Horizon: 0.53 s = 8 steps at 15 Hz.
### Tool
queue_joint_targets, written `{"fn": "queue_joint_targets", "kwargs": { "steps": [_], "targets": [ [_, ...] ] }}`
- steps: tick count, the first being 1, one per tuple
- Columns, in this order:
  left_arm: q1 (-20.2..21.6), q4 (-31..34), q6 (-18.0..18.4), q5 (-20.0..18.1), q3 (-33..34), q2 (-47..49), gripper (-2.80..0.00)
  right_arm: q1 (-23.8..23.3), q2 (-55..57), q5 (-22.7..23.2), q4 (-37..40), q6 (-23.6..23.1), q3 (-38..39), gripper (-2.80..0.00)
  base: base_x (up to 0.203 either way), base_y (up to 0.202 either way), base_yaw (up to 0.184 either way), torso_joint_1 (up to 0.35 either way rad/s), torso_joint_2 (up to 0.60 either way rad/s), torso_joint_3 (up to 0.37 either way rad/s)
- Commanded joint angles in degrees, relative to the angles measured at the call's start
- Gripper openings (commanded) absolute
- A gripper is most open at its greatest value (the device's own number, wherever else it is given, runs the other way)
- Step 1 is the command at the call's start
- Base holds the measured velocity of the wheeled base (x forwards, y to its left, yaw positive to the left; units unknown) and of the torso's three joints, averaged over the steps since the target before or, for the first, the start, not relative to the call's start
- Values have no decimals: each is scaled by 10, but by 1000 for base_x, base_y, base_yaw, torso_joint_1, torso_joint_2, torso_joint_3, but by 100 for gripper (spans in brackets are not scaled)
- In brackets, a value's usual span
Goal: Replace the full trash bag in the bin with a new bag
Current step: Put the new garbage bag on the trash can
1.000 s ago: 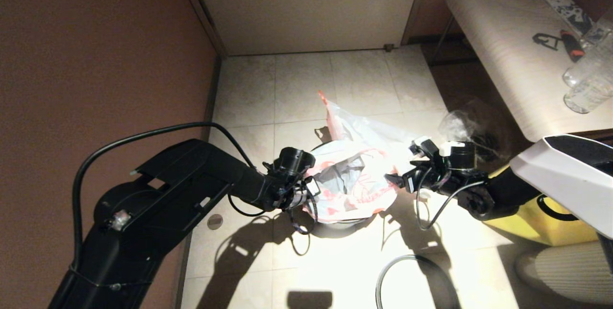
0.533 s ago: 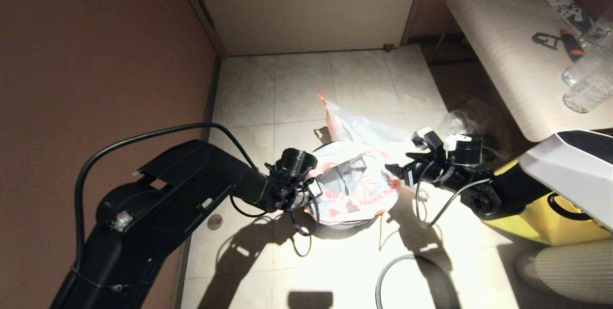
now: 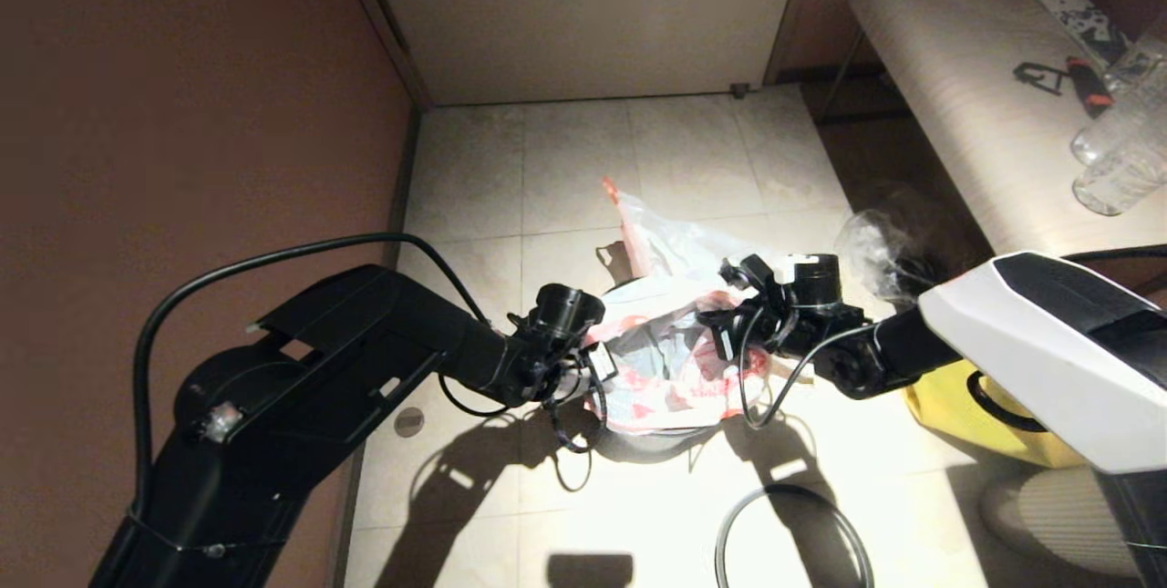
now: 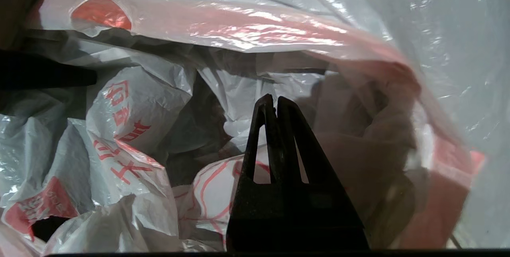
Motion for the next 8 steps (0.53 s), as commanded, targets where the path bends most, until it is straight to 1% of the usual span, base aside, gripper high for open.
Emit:
{"fn": "queue_joint_targets", "kwargs": {
  "steps": [1,4,8],
  "targets": [
    [-2,-8,-2,-1,7,-5,-280,12,15,2,-2,0,1,-280,0,0,0,0,0,0],
    [-4,-23,-1,-9,20,-10,-280,26,34,7,-2,0,-4,-280,0,0,0,0,0,0],
    [-14,-64,20,-19,52,-18,-280,21,73,8,14,1,-95,-280,0,0,0,0,0,0]
  ]
}}
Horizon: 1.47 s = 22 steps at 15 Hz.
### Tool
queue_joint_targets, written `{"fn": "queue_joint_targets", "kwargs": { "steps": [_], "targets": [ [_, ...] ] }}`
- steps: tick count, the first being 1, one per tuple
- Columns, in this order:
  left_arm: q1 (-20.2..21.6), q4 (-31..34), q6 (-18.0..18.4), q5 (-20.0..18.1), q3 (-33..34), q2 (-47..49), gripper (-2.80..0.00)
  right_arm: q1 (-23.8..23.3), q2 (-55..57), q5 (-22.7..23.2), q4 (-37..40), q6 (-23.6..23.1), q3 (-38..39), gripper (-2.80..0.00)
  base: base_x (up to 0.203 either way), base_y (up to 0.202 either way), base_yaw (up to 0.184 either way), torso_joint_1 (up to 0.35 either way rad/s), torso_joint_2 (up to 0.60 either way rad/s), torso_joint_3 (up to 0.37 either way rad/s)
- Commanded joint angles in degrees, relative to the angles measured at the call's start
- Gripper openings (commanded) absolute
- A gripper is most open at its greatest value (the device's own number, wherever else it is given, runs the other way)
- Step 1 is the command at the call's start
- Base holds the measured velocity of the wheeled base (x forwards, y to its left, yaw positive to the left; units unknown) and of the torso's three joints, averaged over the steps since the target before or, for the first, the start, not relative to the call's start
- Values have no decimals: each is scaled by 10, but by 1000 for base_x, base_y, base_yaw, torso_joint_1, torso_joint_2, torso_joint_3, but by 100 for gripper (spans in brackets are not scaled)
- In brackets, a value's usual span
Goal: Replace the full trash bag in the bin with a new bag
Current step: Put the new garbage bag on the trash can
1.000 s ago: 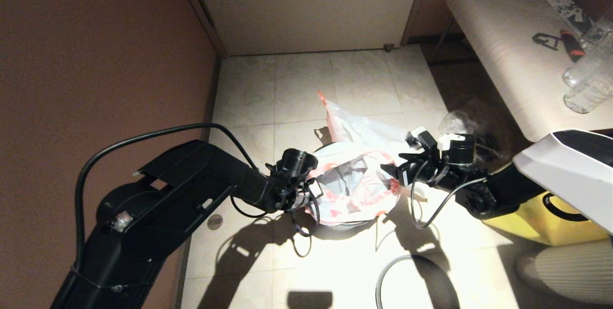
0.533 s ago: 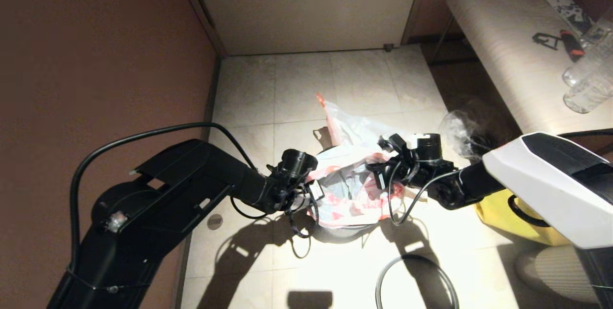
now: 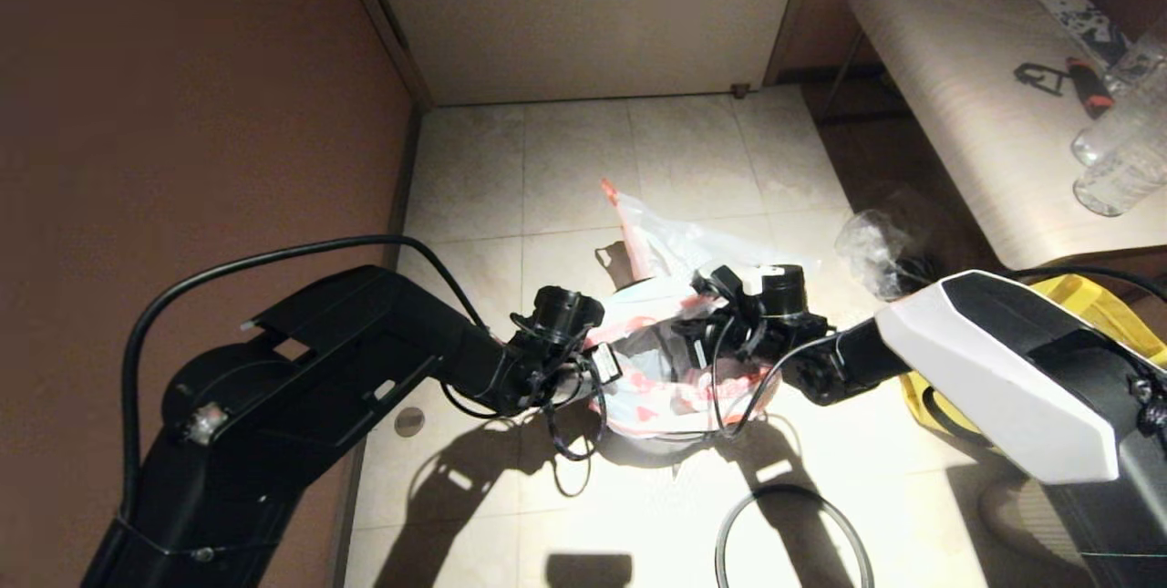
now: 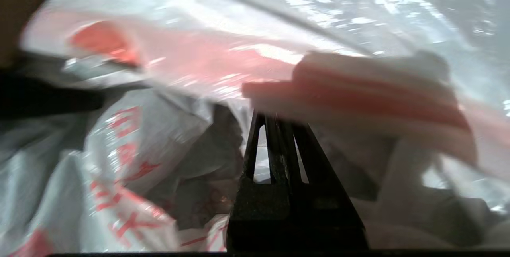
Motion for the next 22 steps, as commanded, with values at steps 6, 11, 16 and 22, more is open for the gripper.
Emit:
{"fn": "queue_joint_targets", "kwargs": {
  "steps": [6,11,16,22],
  "targets": [
    [-11,-18,26,2,14,3,-280,20,-10,0,21,-1,-26,-280,0,0,0,0,0,0],
    [-13,-16,27,3,13,5,-280,15,-31,-1,20,0,-19,-280,0,0,0,0,0,0],
    [-17,-17,36,6,14,8,-280,-1,-35,-1,20,1,-35,-280,0,0,0,0,0,0],
    [-27,-55,57,6,49,1,-280,-10,-20,-2,25,3,-80,-280,0,0,0,0,0,0]
  ]
}}
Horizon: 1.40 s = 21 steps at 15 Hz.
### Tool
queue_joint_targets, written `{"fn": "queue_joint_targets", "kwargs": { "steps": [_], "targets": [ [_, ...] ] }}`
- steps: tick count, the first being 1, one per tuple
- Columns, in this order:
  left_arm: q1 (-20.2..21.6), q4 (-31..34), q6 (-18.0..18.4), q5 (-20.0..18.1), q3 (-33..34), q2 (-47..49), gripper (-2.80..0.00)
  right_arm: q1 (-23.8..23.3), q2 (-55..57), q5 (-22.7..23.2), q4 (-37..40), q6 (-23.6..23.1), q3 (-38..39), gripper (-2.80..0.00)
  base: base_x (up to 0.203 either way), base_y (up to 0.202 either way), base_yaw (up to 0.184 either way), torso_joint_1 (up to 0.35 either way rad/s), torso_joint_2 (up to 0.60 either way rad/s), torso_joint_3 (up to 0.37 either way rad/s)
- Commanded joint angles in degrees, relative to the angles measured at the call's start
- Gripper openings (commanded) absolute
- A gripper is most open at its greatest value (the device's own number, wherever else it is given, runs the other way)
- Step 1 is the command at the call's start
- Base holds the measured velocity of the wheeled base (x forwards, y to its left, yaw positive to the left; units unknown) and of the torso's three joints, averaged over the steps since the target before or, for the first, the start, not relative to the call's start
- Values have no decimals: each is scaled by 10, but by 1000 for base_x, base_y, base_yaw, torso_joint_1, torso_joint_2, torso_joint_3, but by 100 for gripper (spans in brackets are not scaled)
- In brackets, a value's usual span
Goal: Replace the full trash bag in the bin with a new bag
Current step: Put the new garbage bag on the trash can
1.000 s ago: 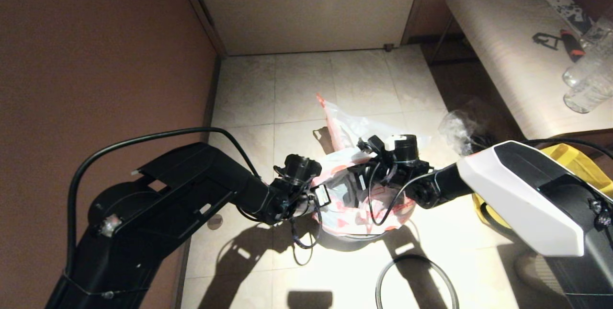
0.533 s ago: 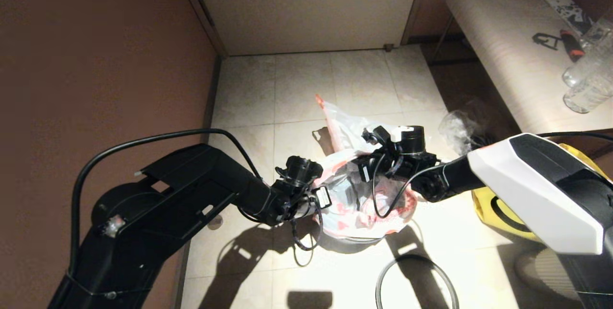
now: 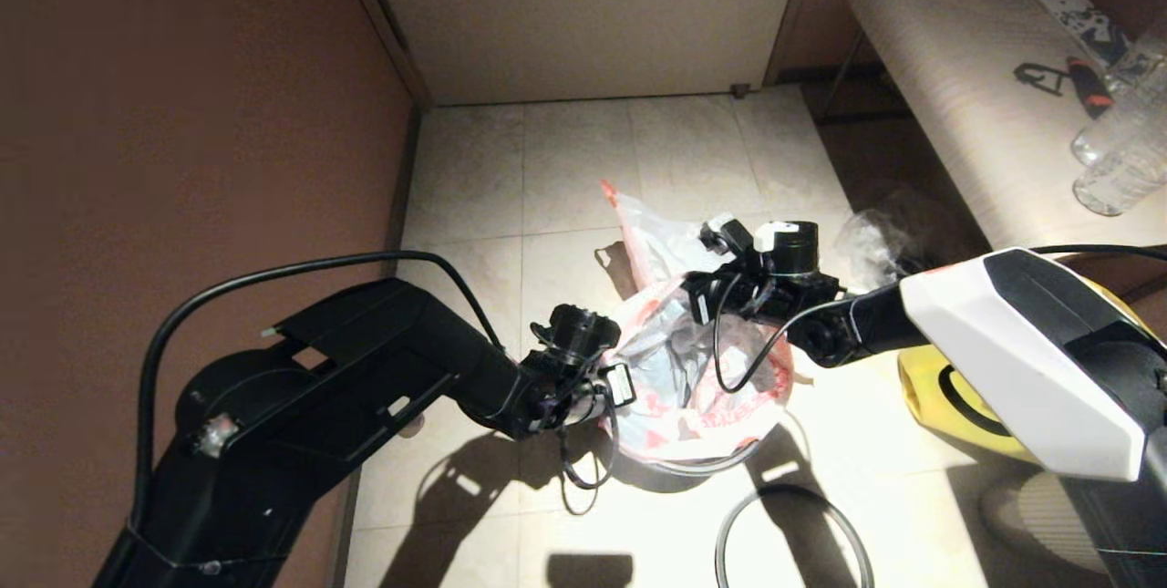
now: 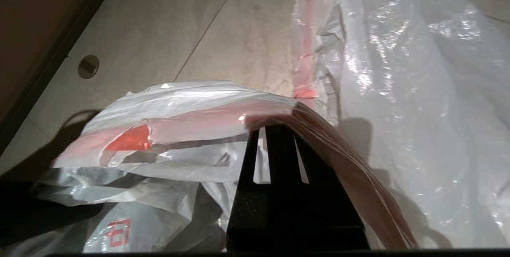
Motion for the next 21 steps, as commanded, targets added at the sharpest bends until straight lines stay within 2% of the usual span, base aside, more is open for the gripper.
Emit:
{"fn": "queue_joint_targets", "kwargs": {
  "steps": [1,5,12,21],
  "targets": [
    [-1,-47,14,2,22,-1,-280,-7,4,1,-2,-1,-8,-280,0,0,0,0,0,0],
    [-1,-70,25,34,22,12,-280,-35,8,1,-3,0,-2,-280,0,0,0,0,0,0],
    [1,-71,25,34,21,12,-280,-62,78,-2,-4,-2,-19,-280,0,0,0,0,0,0],
    [2,-70,25,35,16,14,-280,-96,101,-3,-6,-1,-15,-280,0,0,0,0,0,0]
  ]
}}
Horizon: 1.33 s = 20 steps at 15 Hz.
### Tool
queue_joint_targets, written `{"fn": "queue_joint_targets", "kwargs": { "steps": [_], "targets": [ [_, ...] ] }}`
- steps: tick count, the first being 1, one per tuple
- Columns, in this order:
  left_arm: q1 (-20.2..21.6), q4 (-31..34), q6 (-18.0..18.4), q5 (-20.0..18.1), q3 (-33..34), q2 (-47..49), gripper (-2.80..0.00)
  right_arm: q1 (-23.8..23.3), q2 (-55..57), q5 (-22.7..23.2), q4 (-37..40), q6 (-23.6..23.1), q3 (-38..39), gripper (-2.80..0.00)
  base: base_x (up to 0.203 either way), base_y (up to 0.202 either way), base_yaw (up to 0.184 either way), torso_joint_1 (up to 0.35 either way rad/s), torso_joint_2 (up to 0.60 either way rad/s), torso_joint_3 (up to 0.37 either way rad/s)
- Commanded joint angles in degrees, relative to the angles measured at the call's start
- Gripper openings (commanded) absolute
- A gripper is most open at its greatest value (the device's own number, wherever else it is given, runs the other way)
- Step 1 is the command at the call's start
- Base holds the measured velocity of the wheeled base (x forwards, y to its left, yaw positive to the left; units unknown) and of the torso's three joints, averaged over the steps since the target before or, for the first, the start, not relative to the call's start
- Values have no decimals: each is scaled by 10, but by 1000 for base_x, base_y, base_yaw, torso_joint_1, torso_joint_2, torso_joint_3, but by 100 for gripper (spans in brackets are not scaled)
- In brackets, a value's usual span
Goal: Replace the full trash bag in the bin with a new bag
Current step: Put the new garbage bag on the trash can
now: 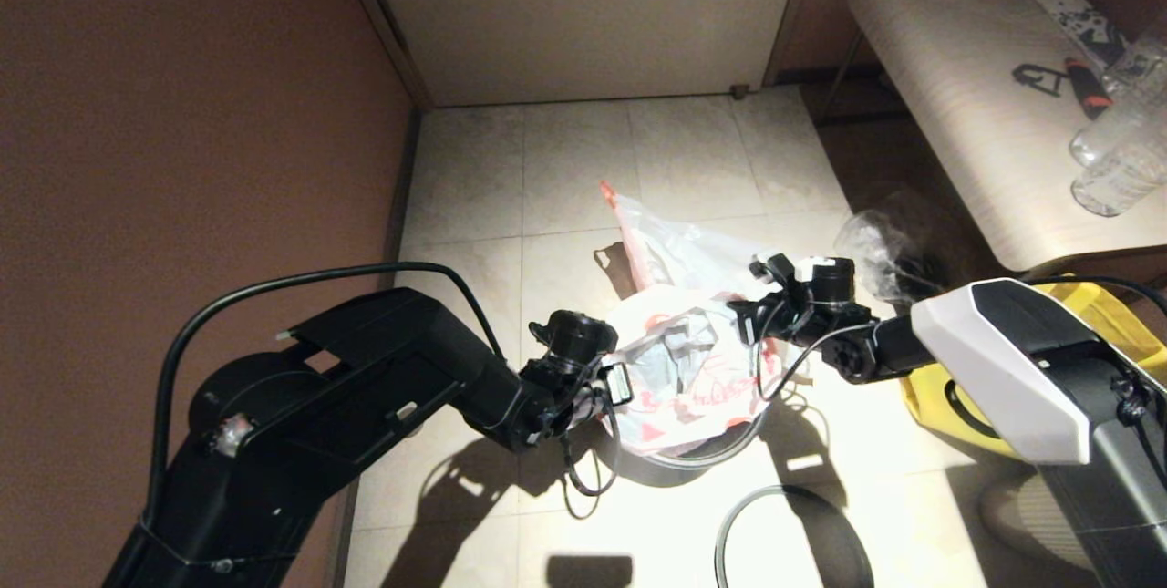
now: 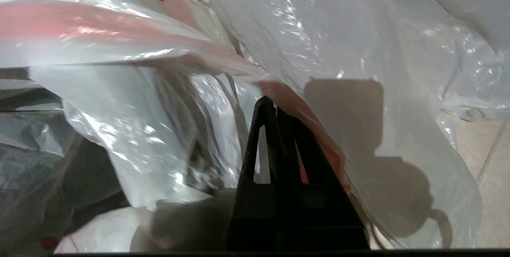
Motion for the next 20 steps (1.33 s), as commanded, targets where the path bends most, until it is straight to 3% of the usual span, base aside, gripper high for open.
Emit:
{"fn": "queue_joint_targets", "kwargs": {
  "steps": [1,9,13,16,20],
  "targets": [
    [1,-1,-2,1,-1,1,-280,-7,4,0,1,1,15,-280,0,0,0,0,0,0],
    [0,-1,-2,2,-1,1,-280,-26,-98,6,-78,46,176,-280,0,0,0,0,0,0],
    [0,-1,-2,2,-1,1,-280,-39,-170,60,-93,79,236,-280,0,0,0,0,0,0],
    [0,-1,-2,2,-1,1,-280,-14,-185,85,-89,94,241,-280,0,0,0,0,0,0],
    [0,-2,-4,0,2,-2,-280,40,-122,85,-34,92,147,-280,0,0,0,0,0,0]
  ]
}}
